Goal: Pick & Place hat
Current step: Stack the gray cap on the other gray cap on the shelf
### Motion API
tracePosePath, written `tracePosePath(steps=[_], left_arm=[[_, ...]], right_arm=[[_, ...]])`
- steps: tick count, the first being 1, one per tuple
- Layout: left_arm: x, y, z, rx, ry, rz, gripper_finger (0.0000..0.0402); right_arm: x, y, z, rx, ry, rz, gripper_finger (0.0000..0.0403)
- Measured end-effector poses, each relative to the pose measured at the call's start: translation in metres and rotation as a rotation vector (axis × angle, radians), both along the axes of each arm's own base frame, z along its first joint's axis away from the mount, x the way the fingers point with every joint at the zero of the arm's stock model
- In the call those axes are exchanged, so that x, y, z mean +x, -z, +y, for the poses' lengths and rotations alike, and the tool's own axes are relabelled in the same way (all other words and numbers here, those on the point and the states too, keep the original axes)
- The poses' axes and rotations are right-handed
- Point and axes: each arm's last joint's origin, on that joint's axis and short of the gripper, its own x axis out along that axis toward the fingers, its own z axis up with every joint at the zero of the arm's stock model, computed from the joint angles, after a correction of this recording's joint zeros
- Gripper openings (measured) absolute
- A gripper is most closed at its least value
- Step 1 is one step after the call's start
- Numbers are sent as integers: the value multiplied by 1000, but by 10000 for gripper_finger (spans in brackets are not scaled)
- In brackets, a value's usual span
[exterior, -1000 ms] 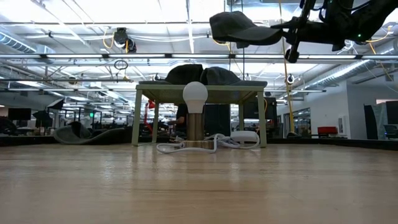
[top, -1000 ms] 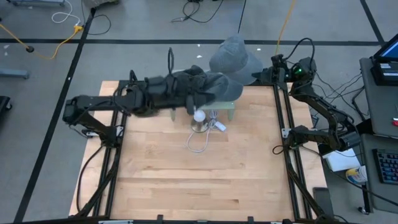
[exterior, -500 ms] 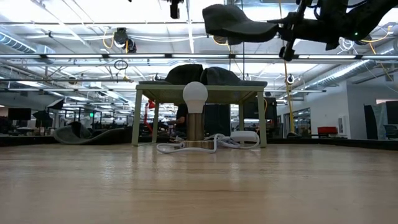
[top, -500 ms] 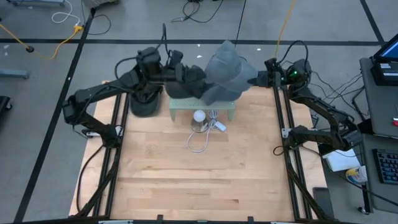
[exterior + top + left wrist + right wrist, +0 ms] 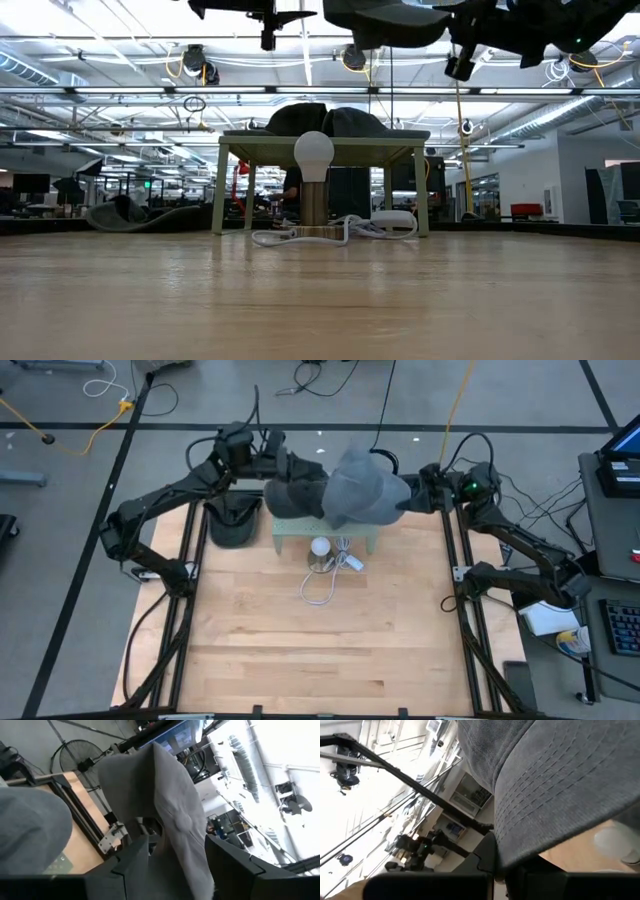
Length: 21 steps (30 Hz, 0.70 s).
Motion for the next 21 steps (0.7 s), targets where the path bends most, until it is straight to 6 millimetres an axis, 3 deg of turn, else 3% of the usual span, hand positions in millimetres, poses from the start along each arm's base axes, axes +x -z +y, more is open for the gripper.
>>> tracePosePath(steps=[21], left_arm=[[26,1,-32,99,65,-48,186]], right_arm=[[8,-1,8,-2,-34,-8,9]])
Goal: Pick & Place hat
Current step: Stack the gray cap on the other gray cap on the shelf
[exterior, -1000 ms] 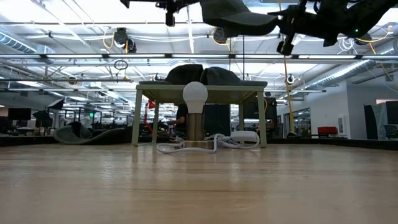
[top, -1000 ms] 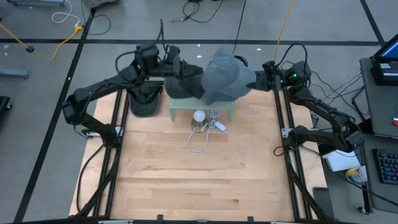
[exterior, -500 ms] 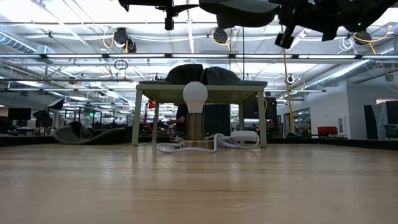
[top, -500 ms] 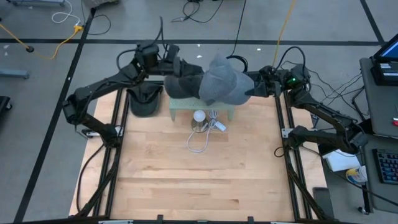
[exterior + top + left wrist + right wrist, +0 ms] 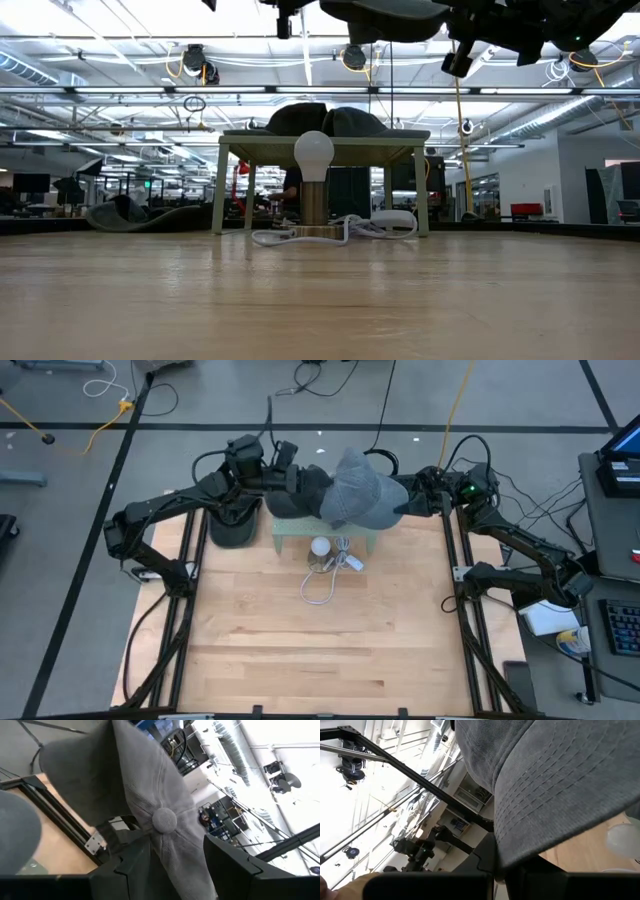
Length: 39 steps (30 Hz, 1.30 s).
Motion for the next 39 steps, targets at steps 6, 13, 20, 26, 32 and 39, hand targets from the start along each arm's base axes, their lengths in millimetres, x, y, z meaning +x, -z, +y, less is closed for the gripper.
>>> tracePosePath(steps=[6,13,20,26,32,39], left_arm=[[10,2,-7,-24,27,-30,186],[12,1,-8,-87,-27,-39,150],[11,0,-7,-146,-26,-47,19],[10,-1,-5,-128,-8,-59,5],[3,-10,5,-126,-7,-140,4],[-5,-14,21,-129,-61,-185,3]], right_arm=[[0,0,0,9,-1,4,9],[0,0,0,9,-1,5,9],[-1,-1,0,3,27,-9,21],[-7,-8,8,-2,26,-24,99],[-21,-20,27,43,-7,-9,169],[-43,-31,55,63,-9,-6,184]])
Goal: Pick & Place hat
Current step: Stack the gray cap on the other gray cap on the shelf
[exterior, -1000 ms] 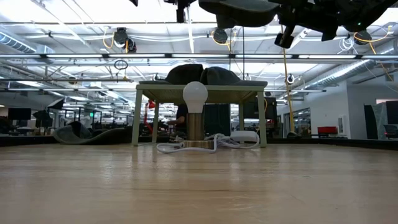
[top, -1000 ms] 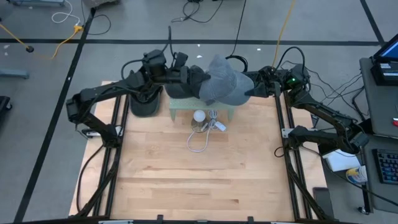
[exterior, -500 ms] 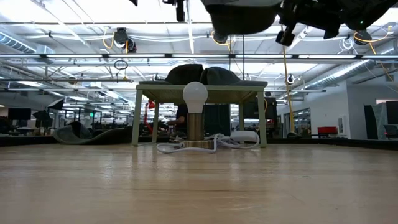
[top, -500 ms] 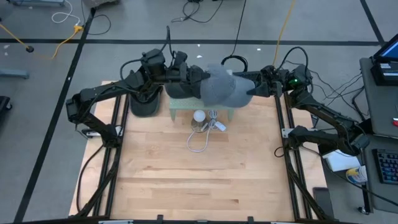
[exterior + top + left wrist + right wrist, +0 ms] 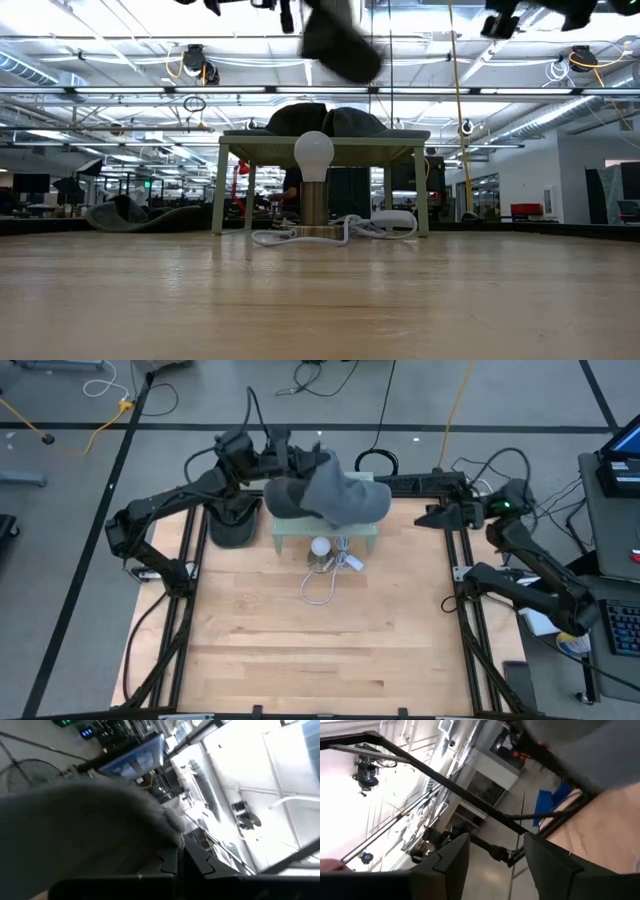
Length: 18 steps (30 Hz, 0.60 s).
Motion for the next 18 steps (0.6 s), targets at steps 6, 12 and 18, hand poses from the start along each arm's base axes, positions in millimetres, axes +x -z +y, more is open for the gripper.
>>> tracePosePath(steps=[6,12,18], left_arm=[[-1,2,7,-2,-59,2,2],[5,4,13,-20,-93,5,1],[31,-11,22,-4,-71,-34,1]], right_arm=[[-18,-12,21,-54,82,-97,174],[-26,-17,31,-75,108,-138,169],[-27,-17,31,-77,107,-139,169]])
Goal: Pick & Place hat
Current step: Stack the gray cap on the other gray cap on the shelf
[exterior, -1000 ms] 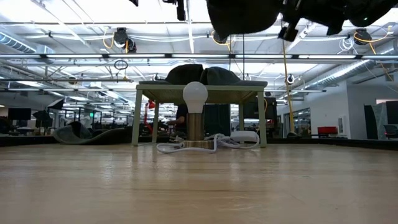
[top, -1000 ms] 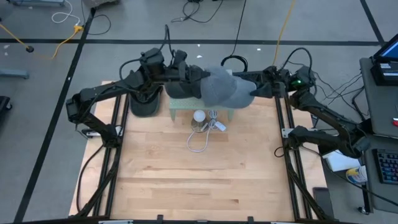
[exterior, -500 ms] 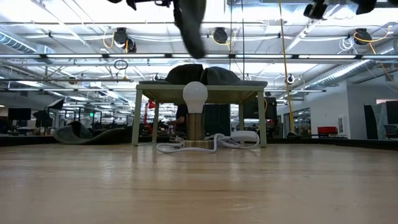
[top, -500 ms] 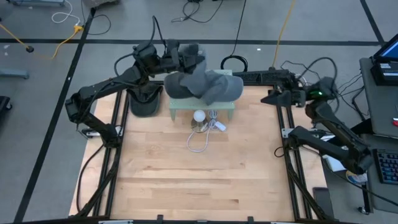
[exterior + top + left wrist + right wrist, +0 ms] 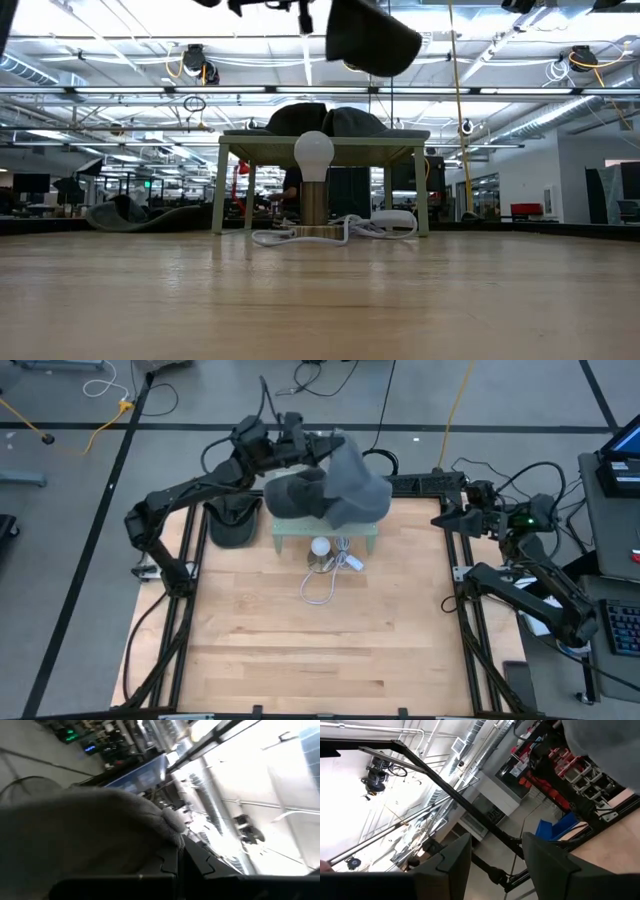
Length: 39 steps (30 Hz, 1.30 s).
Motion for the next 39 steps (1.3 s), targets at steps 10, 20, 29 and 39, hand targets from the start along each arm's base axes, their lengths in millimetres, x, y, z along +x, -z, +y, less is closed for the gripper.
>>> tracePosePath(steps=[10,20,29,39], left_arm=[[50,-7,11,-5,35,12,1],[77,26,14,-34,66,119,0],[81,49,18,-47,39,294,0],[74,65,27,-81,6,460,0]], right_arm=[[0,0,0,-6,-1,-1,169],[0,0,1,-34,-17,4,169],[0,1,1,-44,-41,16,169],[0,1,1,-45,-41,16,169]])
